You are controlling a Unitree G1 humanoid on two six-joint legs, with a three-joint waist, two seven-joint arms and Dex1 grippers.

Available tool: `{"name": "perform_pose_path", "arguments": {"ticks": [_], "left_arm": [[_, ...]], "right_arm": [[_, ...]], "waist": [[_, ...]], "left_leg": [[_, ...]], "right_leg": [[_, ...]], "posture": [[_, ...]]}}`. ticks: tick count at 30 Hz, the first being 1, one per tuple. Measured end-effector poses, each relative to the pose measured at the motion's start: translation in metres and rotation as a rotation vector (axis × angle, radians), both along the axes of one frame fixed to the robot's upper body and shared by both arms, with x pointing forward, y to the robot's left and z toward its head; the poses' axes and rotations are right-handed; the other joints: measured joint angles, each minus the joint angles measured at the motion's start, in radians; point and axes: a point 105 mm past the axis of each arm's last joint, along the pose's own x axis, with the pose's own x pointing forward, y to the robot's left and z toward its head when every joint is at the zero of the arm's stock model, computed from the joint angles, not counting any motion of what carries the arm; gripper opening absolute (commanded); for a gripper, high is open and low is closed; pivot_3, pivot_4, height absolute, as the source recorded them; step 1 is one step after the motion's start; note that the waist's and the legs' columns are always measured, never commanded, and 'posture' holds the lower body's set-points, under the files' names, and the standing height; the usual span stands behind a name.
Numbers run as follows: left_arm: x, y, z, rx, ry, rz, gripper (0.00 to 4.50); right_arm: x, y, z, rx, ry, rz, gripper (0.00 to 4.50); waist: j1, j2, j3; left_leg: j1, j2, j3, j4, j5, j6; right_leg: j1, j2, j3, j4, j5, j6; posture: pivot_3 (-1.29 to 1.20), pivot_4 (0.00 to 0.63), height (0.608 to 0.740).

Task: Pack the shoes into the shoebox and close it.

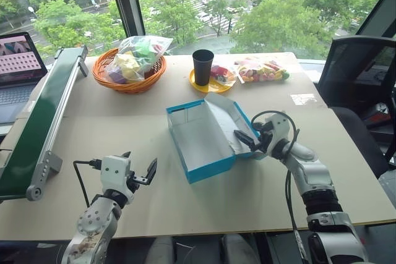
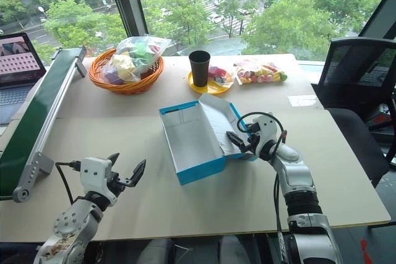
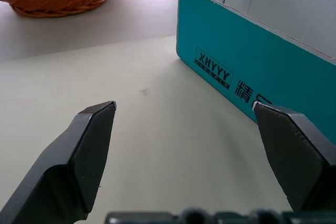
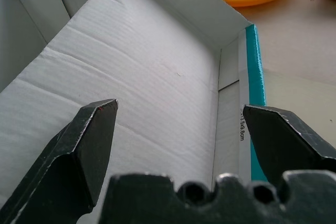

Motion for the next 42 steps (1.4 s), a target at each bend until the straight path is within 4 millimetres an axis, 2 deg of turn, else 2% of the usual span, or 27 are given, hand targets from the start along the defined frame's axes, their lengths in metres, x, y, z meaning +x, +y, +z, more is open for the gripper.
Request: {"name": "perform_pose_path", "arguments": {"ticks": [4,7,10,12,14,16,19,23,26,30,37,42], "left_arm": [[0.003,-0.003,0.003,-0.002,-0.005,-0.017,4.5],[0.013,-0.006,0.019,-0.003,-0.053,-0.035,4.5],[0.028,0.006,0.057,-0.025,-0.164,0.008,4.5],[0.034,0.033,0.084,0.008,-0.248,0.108,4.5],[0.032,0.056,0.092,0.036,-0.267,0.207,4.5],[0.027,0.072,0.084,0.062,-0.221,0.284,4.5],[0.019,0.092,0.072,0.064,-0.156,0.384,4.5],[0.0,0.12,0.066,0.061,-0.121,0.54,4.5],[-0.015,0.126,0.064,0.058,-0.112,0.592,4.5],[-0.026,0.124,0.059,0.054,-0.09,0.602,4.5],[-0.028,0.128,0.051,0.05,-0.064,0.598,4.5],[-0.029,0.142,0.049,0.045,-0.051,0.627,4.5]], "right_arm": [[-0.001,0.001,0.003,-0.007,-0.007,0.005,4.48],[0.001,0.007,0.018,-0.01,-0.038,0.03,4.48],[0.016,0.019,0.059,-0.005,-0.119,0.067,4.48],[0.024,0.033,0.104,0.025,-0.216,0.117,4.48],[0.023,0.047,0.129,0.031,-0.277,0.191,4.48],[0.018,0.065,0.127,0.012,-0.268,0.291,4.48],[0.008,0.1,0.106,0.013,-0.194,0.454,4.48],[0.005,0.129,0.103,0.036,-0.167,0.56,4.48],[0.004,0.143,0.107,0.055,-0.17,0.605,4.48],[-0.004,0.163,0.107,0.086,-0.163,0.691,4.48],[-0.022,0.19,0.104,0.132,-0.122,0.814,4.48],[-0.032,0.195,0.11,0.142,-0.132,0.863,4.48]], "waist": [[0.0,0.0,0.0],[0.0,0.0,0.0],[-0.007,0.0,0.0],[-0.015,0.0,0.0],[-0.017,-0.001,0.0],[-0.017,-0.001,-0.001],[-0.017,-0.002,-0.001],[-0.017,-0.002,-0.001],[-0.015,-0.002,-0.001],[-0.011,-0.002,-0.001],[-0.005,-0.002,-0.001],[-0.002,-0.002,-0.001]], "left_leg": [[0.0,0.0,0.0,0.0,0.0,0.0],[0.0,0.0,0.0,0.001,0.0,0.0],[0.0,0.0,0.0,0.002,0.0,0.0],[0.001,0.001,0.0,0.001,0.0,0.0],[0.001,0.001,-0.001,0.0,0.0,0.001],[-0.001,0.001,-0.001,0.0,-0.001,0.001],[-0.004,0.0,-0.001,0.001,-0.001,0.001],[-0.002,0.0,-0.001,0.001,-0.001,0.001],[-0.001,0.0,-0.001,0.001,-0.001,0.001],[-0.001,0.0,-0.001,0.001,-0.001,0.001],[0.0,0.001,-0.001,0.001,-0.001,0.001],[-0.001,0.0,-0.001,0.001,-0.001,0.001]], "right_leg": [[0.0,0.0,0.0,0.001,0.0,0.0],[0.0,0.0,0.0,0.001,0.0,0.0],[-0.001,0.001,0.0,0.003,0.0,0.0],[-0.001,0.002,0.0,0.003,0.0,0.0],[0.0,0.001,0.0,0.002,0.0,0.0],[-0.001,0.001,0.0,0.0,0.0,0.0],[-0.003,-0.001,0.0,-0.001,0.0,0.001],[-0.003,0.0,0.0,0.002,0.0,0.001],[-0.002,0.0,0.0,0.003,0.0,0.001],[-0.002,0.0,0.0,0.003,0.0,0.001],[-0.002,0.001,0.0,0.004,0.0,0.0],[-0.002,0.0,-0.001,0.003,0.0,0.0]], "posture": [[0.0,0.15,0.738],[0.0,0.15,0.738],[0.0,0.15,0.738],[0.0,0.15,0.738],[0.0,0.15,0.738],[0.0,0.15,0.738],[0.0,0.15,0.738],[0.0,0.15,0.738],[0.0,0.15,0.738],[0.0,0.15,0.738],[0.0,0.15,0.738],[0.0,0.15,0.738]]}}
